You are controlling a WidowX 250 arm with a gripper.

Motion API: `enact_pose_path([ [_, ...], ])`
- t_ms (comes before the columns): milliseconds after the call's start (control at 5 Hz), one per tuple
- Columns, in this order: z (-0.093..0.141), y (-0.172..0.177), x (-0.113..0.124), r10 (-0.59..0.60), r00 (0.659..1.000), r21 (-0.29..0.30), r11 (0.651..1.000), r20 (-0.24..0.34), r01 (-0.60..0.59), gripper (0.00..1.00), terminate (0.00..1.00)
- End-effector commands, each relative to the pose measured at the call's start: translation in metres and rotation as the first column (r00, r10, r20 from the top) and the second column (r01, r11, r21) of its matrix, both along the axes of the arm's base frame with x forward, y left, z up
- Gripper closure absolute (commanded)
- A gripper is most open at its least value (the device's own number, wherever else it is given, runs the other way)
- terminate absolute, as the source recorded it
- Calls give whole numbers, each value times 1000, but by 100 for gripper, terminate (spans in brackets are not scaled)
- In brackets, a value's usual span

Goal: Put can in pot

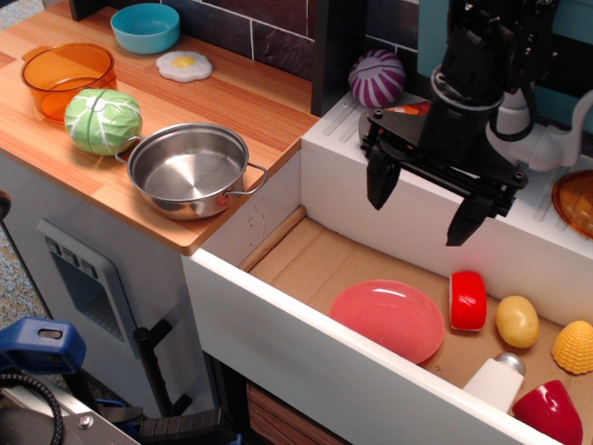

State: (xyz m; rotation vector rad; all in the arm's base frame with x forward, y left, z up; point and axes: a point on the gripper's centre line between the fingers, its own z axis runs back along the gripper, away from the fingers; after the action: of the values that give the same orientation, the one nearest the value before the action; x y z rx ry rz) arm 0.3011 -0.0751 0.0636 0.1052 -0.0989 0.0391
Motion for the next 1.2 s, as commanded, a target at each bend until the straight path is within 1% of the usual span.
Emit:
enact_pose_path([
  [0,0,0,0,0,1000,0,1000,0,0,0,0],
  [200,10,28,18,-235,972,89,969,27,232,0,0],
  [400,32,53,49,-455,890,191,877,39,440,0,0],
  [600,43,69,73,-585,809,244,794,55,557,0,0],
  [800,38,71,88,-644,753,272,755,137,597,0,0],
  [1000,30,72,100,-664,726,236,746,181,623,0,0],
])
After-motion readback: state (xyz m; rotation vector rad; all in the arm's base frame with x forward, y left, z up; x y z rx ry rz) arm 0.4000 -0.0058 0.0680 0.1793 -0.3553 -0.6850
